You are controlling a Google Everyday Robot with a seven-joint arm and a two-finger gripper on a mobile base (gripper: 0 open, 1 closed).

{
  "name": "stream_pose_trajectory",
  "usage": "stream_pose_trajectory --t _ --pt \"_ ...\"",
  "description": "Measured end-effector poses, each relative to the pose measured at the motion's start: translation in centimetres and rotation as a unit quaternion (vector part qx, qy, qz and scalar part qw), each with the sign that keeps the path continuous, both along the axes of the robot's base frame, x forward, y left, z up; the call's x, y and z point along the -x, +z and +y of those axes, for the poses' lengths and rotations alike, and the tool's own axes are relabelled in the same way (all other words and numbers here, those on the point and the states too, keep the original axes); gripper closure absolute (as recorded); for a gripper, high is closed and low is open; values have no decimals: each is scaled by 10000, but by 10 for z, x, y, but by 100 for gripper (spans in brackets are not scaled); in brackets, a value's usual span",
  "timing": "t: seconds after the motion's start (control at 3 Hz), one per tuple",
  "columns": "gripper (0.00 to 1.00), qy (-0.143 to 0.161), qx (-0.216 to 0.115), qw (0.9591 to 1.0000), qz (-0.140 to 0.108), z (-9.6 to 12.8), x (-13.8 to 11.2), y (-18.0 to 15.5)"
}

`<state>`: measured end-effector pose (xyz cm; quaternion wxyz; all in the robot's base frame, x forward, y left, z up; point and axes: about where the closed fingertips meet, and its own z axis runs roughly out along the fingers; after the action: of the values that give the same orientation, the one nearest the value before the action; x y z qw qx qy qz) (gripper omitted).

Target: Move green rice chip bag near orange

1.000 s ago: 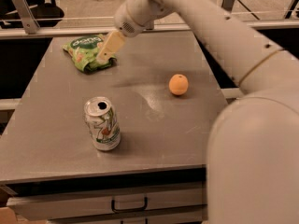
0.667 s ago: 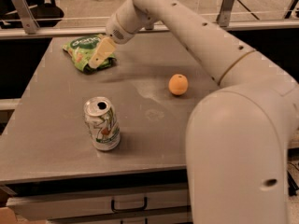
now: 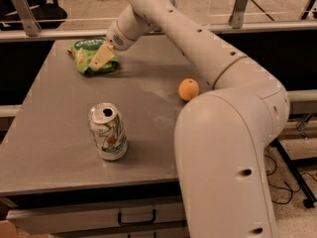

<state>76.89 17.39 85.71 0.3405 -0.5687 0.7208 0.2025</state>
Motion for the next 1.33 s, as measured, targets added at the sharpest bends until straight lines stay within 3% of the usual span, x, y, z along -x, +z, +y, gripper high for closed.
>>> stream_pose_trajectory --t 0.67,1.0,1.33 --pt "88 -160 1 9998 121 -6 2 -7" --pt "100 -243 -115 9996 -89 -15 1 12" --pt "100 -366 -281 9969 -639 -39 -4 57"
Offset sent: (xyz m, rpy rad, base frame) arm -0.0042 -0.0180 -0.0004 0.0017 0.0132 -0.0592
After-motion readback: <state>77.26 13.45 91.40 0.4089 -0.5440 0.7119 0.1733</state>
